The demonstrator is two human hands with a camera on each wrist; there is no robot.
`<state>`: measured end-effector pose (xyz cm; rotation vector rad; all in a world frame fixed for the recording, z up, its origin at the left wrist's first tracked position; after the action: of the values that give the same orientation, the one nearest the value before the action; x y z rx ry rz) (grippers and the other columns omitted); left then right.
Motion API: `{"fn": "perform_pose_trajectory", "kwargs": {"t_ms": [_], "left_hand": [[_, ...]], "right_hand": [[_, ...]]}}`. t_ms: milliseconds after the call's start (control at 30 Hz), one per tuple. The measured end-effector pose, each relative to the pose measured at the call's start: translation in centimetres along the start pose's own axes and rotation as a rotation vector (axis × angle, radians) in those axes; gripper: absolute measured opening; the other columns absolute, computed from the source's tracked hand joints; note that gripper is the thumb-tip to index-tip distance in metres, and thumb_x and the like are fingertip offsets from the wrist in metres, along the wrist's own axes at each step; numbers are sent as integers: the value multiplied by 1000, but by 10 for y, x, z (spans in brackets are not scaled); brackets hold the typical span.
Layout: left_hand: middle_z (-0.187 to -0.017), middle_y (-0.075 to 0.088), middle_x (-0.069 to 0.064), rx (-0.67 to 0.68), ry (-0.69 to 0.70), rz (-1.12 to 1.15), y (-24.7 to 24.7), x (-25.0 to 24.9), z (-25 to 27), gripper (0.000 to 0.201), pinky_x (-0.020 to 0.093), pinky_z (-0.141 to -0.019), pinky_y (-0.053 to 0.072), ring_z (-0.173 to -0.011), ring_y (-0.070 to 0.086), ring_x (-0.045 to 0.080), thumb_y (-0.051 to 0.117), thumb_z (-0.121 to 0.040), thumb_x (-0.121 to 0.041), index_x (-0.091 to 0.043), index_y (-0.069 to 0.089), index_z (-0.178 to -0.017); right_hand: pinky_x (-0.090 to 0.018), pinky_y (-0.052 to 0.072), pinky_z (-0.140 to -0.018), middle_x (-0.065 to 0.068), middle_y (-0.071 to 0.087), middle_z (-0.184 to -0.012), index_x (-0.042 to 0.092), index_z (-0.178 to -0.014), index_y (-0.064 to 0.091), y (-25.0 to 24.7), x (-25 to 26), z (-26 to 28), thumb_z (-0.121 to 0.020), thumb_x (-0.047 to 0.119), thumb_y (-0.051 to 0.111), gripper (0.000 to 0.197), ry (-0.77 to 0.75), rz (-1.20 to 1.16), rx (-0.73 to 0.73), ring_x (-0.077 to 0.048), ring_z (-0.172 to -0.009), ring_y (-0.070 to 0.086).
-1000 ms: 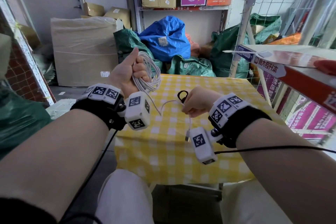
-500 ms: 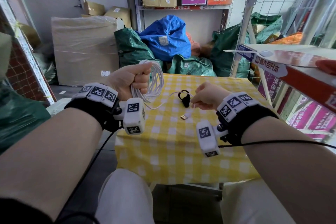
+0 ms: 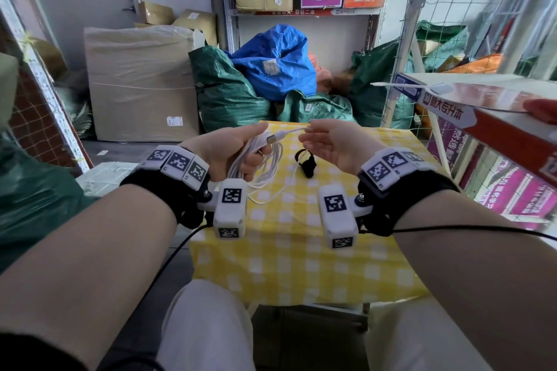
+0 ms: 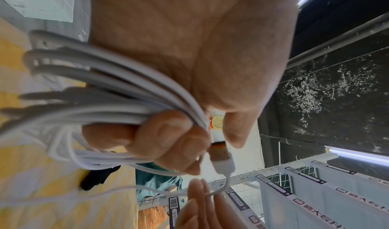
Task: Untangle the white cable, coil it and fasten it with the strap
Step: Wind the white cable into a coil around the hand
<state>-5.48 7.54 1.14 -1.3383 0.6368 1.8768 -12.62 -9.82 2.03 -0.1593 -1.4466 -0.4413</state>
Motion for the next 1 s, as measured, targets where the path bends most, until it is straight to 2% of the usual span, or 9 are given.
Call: {"fn": "perform_pose_trajectory", "kwargs": {"t_ms": [133, 233, 333, 433, 567, 733, 833, 900, 1000], "left_hand": [[-46, 37, -2, 1, -16, -17, 7, 2, -5, 62, 26, -48, 23, -38, 31, 12, 27, -91, -64, -10, 48, -70], [-48, 40, -2, 33, -23, -17, 11, 3, -7, 63, 25, -47, 26, -41, 33, 13, 26, -89, -68, -12, 48, -69], [-49, 42, -3, 99, 0, -54, 14, 4, -7, 58, 24, -50, 27, -42, 35, 11, 37, -84, -70, -14, 48, -73], [-52, 41, -5, 114, 65, -94, 18, 4, -8, 43, 24, -53, 28, -43, 35, 9, 50, -78, -57, -15, 49, -74], [-54, 40, -4, 105, 143, -79, 20, 3, -8, 21, 27, -57, 30, -46, 35, 10, 54, -82, -33, -14, 48, -76], [-50, 35, -9, 159, 157, 98, 22, -1, -4, 21, 21, -52, 27, -40, 32, 6, 49, -89, -31, -16, 43, -76], [-45, 35, -11, 243, 164, 235, 20, -2, -2, 33, 19, -49, 21, -34, 32, 2, 53, -84, -49, -16, 50, -76], [-44, 37, -12, 320, 179, 297, 21, -4, -1, 38, 18, -48, 23, -32, 33, 1, 68, -73, -52, -16, 55, -74], [-43, 39, -11, 389, 217, 377, 25, -6, -1, 38, 16, -44, 31, -32, 24, 2, 79, -66, -44, -14, 57, -72]], "right_hand": [[-16, 54, -57, -12, 64, -77, -2, -97, 59, 9, 0, 3, -92, 6, 56, 10, -82, 52, 59, -16, -64, 59], [-16, 54, -59, -11, 65, -75, 2, -87, 61, 15, 1, 6, -90, 4, 59, 4, -140, 98, 117, -14, -61, 59], [-16, 54, -59, -11, 65, -74, 3, -85, 62, 20, 1, 9, -89, 3, 60, 4, -187, 148, 162, -11, -59, 59], [-17, 54, -63, -10, 64, -77, -1, -96, 64, 22, 0, 11, -87, 4, 63, 10, -264, 251, 175, -13, -66, 61], [-21, 50, -67, -10, 64, -85, 4, -99, 67, 24, 0, 13, -86, 8, 66, 14, -334, 371, 213, -17, -77, 57], [-28, 43, -86, -1, 64, -117, 27, -108, 68, 16, 1, 8, -79, 35, 72, 30, -337, 465, 214, -13, -107, 57], [-29, 42, -96, 6, 62, -122, 33, -115, 63, 8, 0, 6, -68, 55, 72, 53, -347, 493, 249, -9, -115, 55], [-27, 46, -91, 6, 68, -108, 24, -113, 65, 5, -4, 5, -77, 39, 74, 40, -337, 502, 318, -8, -101, 62], [-32, 43, -75, -5, 59, -83, 13, -99, 65, -1, -11, 6, -84, 13, 70, 16, -263, 435, 324, -19, -79, 57]]}}
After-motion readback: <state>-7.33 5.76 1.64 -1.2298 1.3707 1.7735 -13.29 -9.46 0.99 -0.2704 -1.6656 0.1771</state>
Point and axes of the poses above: each hand's wrist, its own z-axis away from the middle knuckle, its own y-axis out of the palm, x = y × z, the point moved 2 cm from there along -z, towards the middle knuckle
